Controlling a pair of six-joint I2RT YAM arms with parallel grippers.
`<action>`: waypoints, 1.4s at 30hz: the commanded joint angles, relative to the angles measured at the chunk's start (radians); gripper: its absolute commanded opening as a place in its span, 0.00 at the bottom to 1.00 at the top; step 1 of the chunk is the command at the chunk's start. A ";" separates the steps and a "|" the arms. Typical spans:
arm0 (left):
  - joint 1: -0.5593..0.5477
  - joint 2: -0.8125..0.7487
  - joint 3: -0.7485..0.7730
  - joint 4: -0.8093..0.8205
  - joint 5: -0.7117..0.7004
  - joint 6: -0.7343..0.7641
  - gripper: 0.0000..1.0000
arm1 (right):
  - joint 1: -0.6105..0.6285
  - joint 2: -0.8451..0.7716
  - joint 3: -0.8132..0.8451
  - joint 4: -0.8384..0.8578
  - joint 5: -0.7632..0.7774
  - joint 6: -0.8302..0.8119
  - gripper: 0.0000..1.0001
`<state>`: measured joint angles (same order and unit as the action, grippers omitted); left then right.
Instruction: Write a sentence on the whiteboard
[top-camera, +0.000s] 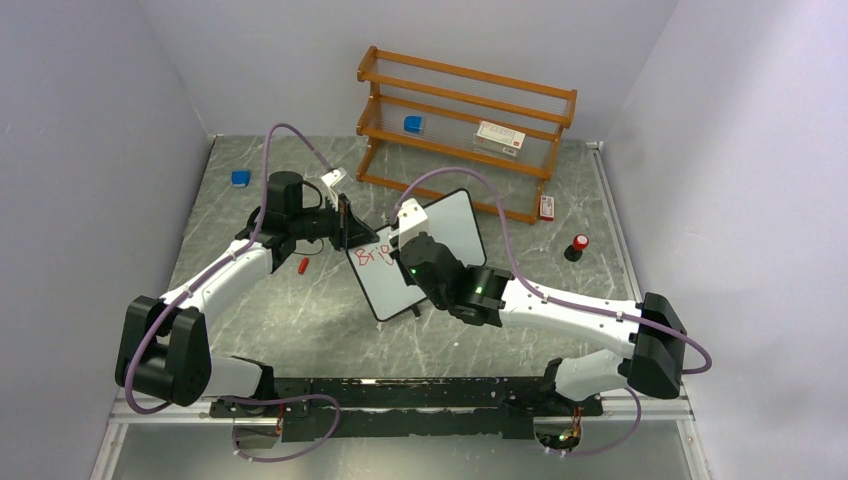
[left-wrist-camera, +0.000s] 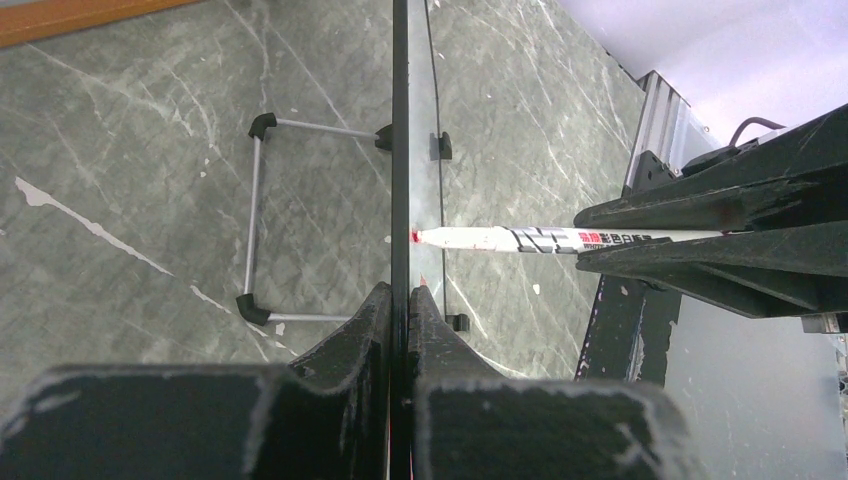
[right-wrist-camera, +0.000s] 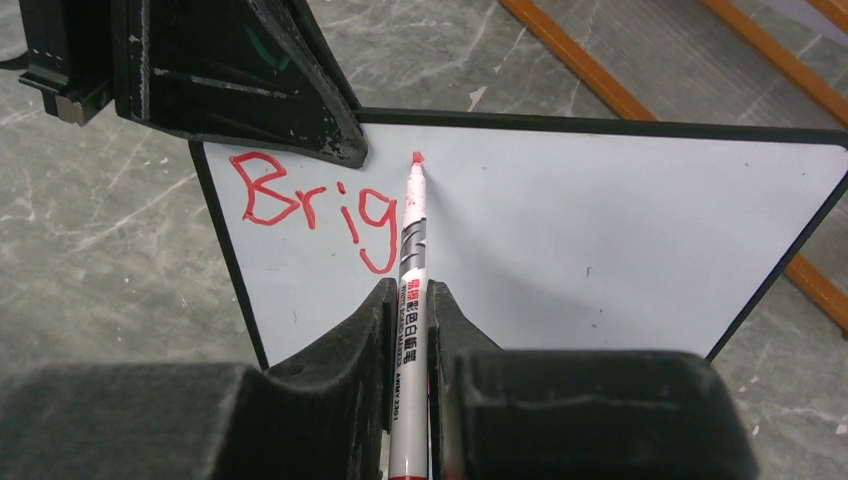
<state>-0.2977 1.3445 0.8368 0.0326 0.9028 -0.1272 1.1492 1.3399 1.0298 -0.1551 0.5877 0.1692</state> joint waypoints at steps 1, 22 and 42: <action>-0.008 -0.006 0.008 -0.008 0.025 0.040 0.05 | -0.006 0.013 0.009 -0.065 -0.015 0.034 0.00; -0.008 -0.004 0.008 -0.005 0.027 0.040 0.05 | 0.003 0.008 -0.004 -0.132 -0.054 0.059 0.00; -0.009 -0.002 0.008 -0.006 0.030 0.040 0.05 | 0.003 -0.018 -0.014 -0.025 0.021 0.043 0.00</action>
<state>-0.2977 1.3445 0.8368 0.0322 0.9028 -0.1272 1.1557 1.3376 1.0225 -0.2367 0.5686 0.2203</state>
